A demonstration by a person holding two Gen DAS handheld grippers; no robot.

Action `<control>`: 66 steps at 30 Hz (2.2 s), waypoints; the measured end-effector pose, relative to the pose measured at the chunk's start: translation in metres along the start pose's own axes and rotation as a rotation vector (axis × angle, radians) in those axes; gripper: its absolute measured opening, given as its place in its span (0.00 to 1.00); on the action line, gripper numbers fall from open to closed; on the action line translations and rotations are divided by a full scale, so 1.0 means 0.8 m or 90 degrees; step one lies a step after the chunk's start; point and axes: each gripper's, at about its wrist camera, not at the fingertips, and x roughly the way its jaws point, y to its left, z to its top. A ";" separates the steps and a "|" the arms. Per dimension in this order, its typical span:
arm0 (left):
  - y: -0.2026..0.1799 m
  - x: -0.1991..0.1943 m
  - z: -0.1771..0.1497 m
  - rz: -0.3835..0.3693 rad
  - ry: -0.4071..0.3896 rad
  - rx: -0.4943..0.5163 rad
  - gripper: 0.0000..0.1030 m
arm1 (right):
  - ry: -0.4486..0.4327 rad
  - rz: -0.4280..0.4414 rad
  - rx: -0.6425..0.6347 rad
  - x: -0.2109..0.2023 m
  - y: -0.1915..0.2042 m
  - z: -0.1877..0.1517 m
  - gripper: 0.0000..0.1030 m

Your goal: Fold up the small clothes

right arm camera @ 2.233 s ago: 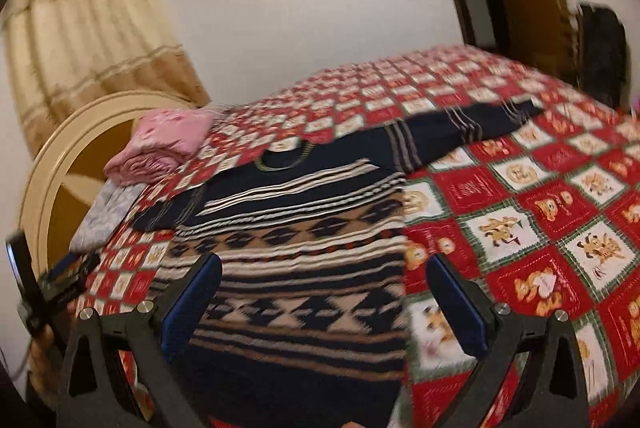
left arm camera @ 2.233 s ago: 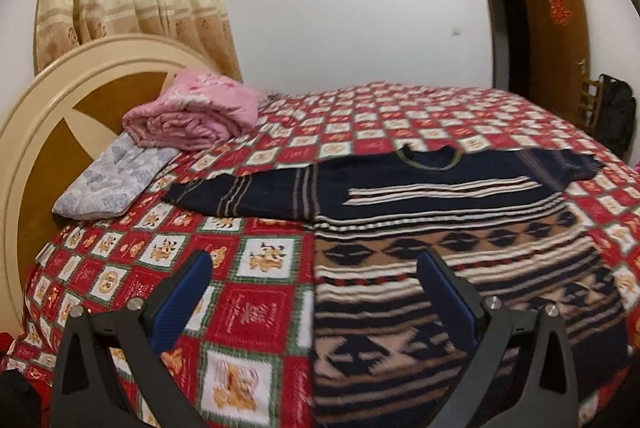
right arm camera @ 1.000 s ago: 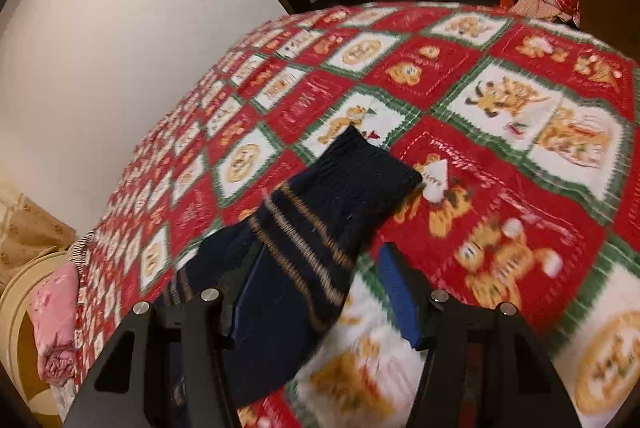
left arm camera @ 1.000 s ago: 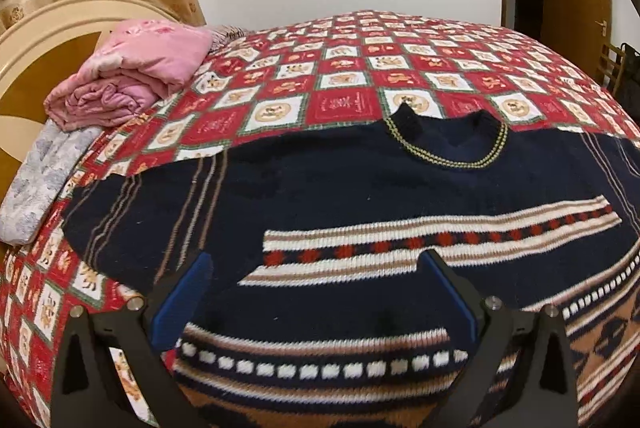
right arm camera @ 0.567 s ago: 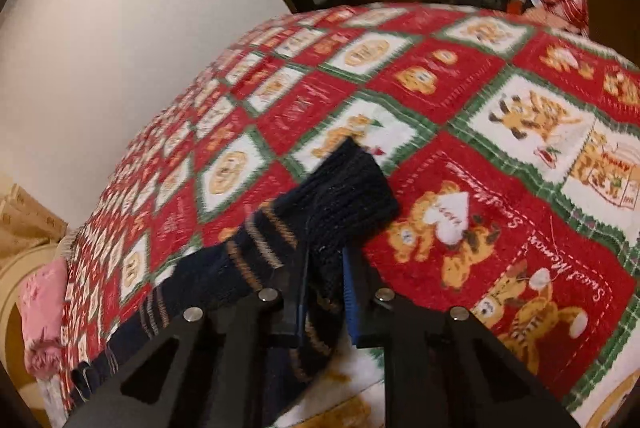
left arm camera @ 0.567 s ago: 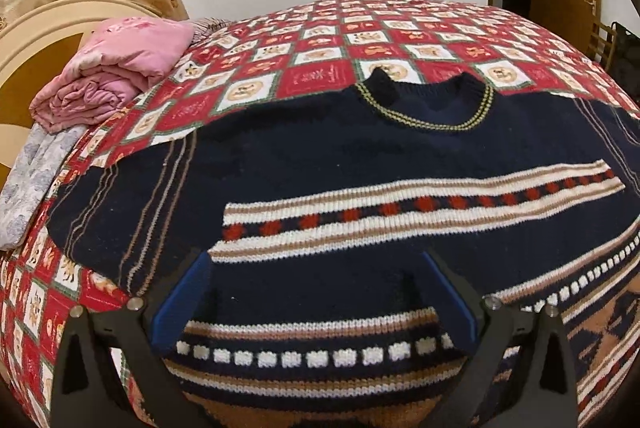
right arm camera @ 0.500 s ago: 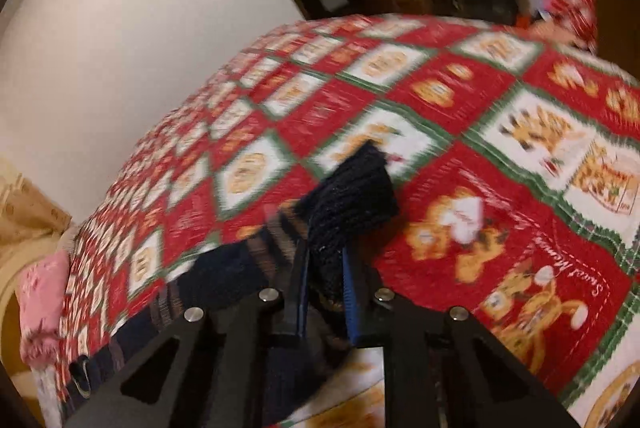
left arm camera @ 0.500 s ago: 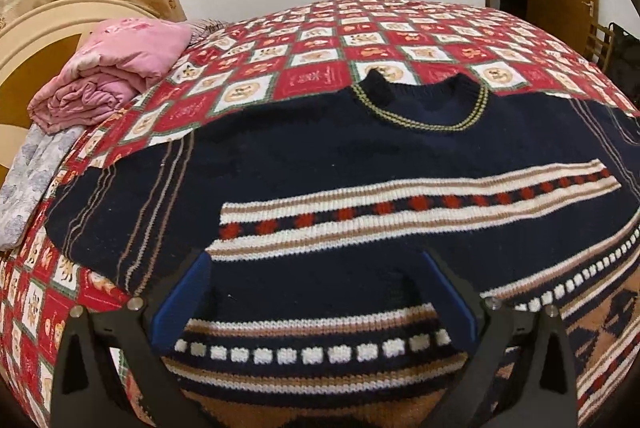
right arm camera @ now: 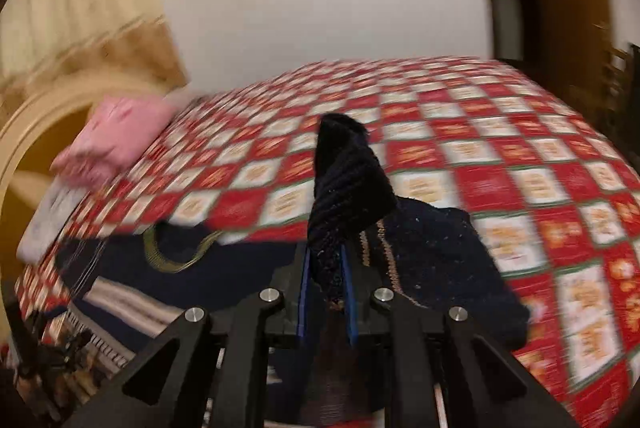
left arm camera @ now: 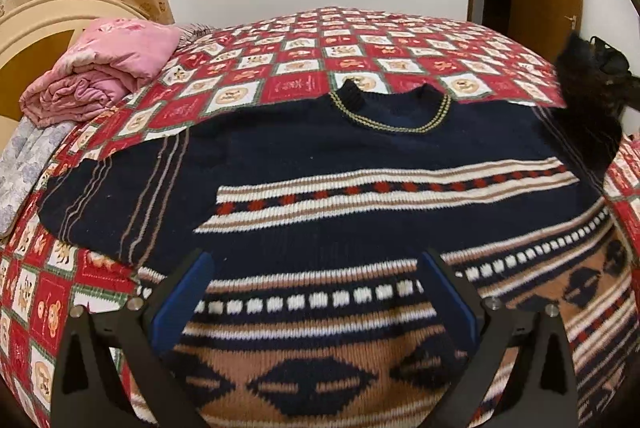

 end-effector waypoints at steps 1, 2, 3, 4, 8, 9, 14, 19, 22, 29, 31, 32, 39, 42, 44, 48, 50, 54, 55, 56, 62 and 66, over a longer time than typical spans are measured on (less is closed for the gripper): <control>0.001 -0.003 -0.001 -0.002 -0.001 0.002 1.00 | 0.010 0.011 -0.012 0.008 0.019 -0.007 0.15; 0.002 -0.006 -0.001 -0.007 -0.001 0.002 1.00 | 0.029 0.019 -0.034 0.024 0.046 -0.018 0.15; 0.004 -0.008 -0.002 -0.015 -0.001 0.001 1.00 | 0.044 0.031 -0.046 0.036 0.065 -0.028 0.15; 0.005 -0.009 -0.001 -0.024 0.002 -0.003 1.00 | 0.062 0.053 -0.046 0.047 0.077 -0.038 0.15; 0.008 -0.012 0.003 -0.062 0.014 -0.023 1.00 | 0.157 0.112 -0.050 0.093 0.111 -0.080 0.47; 0.008 -0.013 0.005 -0.066 0.016 -0.026 1.00 | 0.152 0.145 -0.050 0.087 0.116 -0.089 0.58; -0.015 -0.004 0.022 -0.105 0.017 -0.038 1.00 | 0.075 0.220 -0.028 0.028 0.095 -0.105 0.59; -0.081 0.018 0.050 -0.162 0.023 -0.005 0.88 | -0.060 0.090 0.053 -0.022 0.023 -0.109 0.59; -0.127 0.047 0.070 -0.185 0.041 0.019 0.75 | -0.107 0.062 0.093 -0.031 -0.008 -0.117 0.59; -0.181 0.113 0.098 -0.190 0.094 0.021 0.64 | -0.194 0.075 0.111 -0.051 -0.037 -0.136 0.70; -0.185 0.126 0.096 -0.202 0.113 0.004 0.64 | -0.193 0.085 0.127 -0.049 -0.046 -0.134 0.70; -0.186 0.131 0.094 -0.208 0.121 -0.005 0.62 | -0.198 0.092 0.138 -0.051 -0.052 -0.136 0.70; -0.184 0.118 0.088 -0.239 0.107 -0.041 0.12 | -0.203 0.094 0.217 -0.048 -0.079 -0.142 0.70; -0.180 0.111 0.096 -0.238 0.082 -0.043 0.11 | -0.211 0.092 0.237 -0.048 -0.087 -0.143 0.71; -0.171 0.100 0.104 -0.242 0.065 -0.042 0.11 | -0.214 0.089 0.233 -0.048 -0.087 -0.143 0.71; -0.135 0.082 0.123 -0.228 0.044 -0.053 0.10 | -0.216 0.085 0.205 -0.048 -0.077 -0.142 0.71; -0.121 0.080 0.130 -0.221 0.039 -0.059 0.10 | -0.218 0.086 0.196 -0.049 -0.074 -0.141 0.71; -0.085 0.077 0.138 -0.201 0.040 -0.073 0.10 | -0.216 0.086 0.191 -0.047 -0.073 -0.142 0.71; -0.075 0.076 0.139 -0.194 0.043 -0.077 0.10 | -0.214 0.086 0.192 -0.047 -0.073 -0.142 0.71; -0.068 0.076 0.139 -0.190 0.044 -0.078 0.10 | -0.213 0.085 0.193 -0.046 -0.073 -0.142 0.71; -0.035 0.079 0.136 -0.164 0.057 -0.081 0.10 | -0.178 0.042 0.177 -0.039 -0.065 -0.136 0.72; -0.007 0.088 0.130 -0.147 0.070 -0.090 0.10 | -0.115 0.002 0.156 -0.023 -0.055 -0.123 0.72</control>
